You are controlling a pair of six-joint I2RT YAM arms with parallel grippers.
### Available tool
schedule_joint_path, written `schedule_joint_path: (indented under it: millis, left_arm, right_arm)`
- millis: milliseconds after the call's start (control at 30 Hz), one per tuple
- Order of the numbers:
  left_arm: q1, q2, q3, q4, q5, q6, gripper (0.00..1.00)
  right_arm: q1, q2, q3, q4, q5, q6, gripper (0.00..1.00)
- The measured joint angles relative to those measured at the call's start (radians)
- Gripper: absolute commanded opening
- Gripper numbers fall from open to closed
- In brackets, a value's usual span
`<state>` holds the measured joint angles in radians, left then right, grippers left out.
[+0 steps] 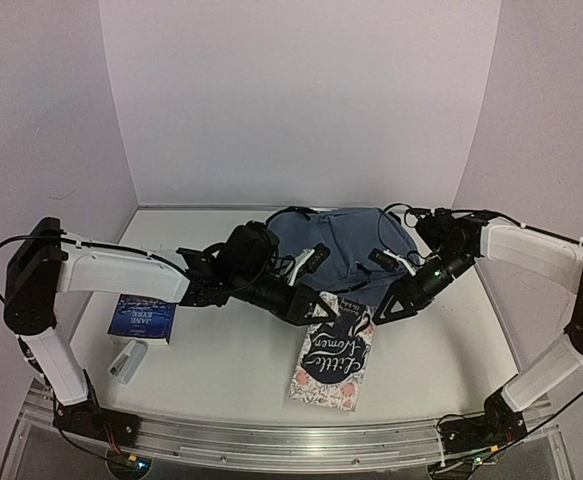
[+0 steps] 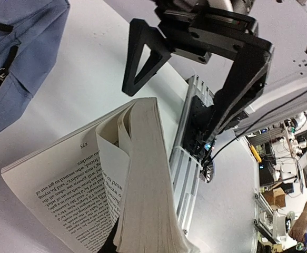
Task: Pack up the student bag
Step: Pick up the book from the center of the board.
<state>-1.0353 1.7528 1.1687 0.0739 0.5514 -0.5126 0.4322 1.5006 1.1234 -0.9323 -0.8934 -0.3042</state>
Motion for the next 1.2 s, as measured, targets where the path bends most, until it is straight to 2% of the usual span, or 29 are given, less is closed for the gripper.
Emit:
schedule_joint_path:
  millis: [133,333,567,733,800,900,967,1000,1033,1100,1200]
  left_arm:
    - [0.0,-0.023,0.0,-0.006,0.067,0.045,0.0]
    - [0.0,-0.026,0.0,-0.003,0.133,0.069,0.0]
    - [0.0,-0.042,0.0,0.007,0.155,0.079,0.0]
    - [-0.001,-0.048,-0.002,0.023,0.153,0.096,0.0]
    - [-0.001,-0.054,-0.006,0.031,0.152,0.1,0.0]
    - [-0.003,-0.062,-0.006,0.033,0.146,0.109,0.01]
    - [-0.005,-0.067,-0.006,0.03,0.142,0.12,0.08]
    - [-0.005,-0.068,-0.006,0.026,0.134,0.122,0.15]
    - [-0.005,-0.068,-0.006,0.022,0.127,0.124,0.3]
    - [-0.003,-0.07,-0.006,0.021,0.11,0.118,0.59]
    - [0.0,-0.083,-0.009,0.028,0.059,0.105,0.81]
  right_arm:
    - [0.051,-0.011,0.008,-0.049,-0.029,-0.034,0.81]
    - [0.135,-0.021,0.042,-0.079,-0.047,-0.037,0.66]
    - [0.143,-0.009,0.073,-0.087,-0.073,-0.014,0.59]
    - [0.147,0.01,0.093,-0.086,-0.106,0.01,0.63]
    - [0.147,0.017,0.094,-0.085,-0.118,0.019,0.55]
    - [0.147,0.026,0.094,-0.084,-0.128,0.028,0.32]
    - [0.147,0.028,0.094,-0.083,-0.135,0.041,0.18]
    - [0.147,0.028,0.096,-0.084,-0.142,0.039,0.08]
    - [0.148,0.028,0.099,-0.088,-0.149,0.043,0.02]
    - [0.149,0.029,0.115,-0.097,-0.145,0.051,0.0]
    - [0.151,0.034,0.144,-0.1,-0.133,0.062,0.0]
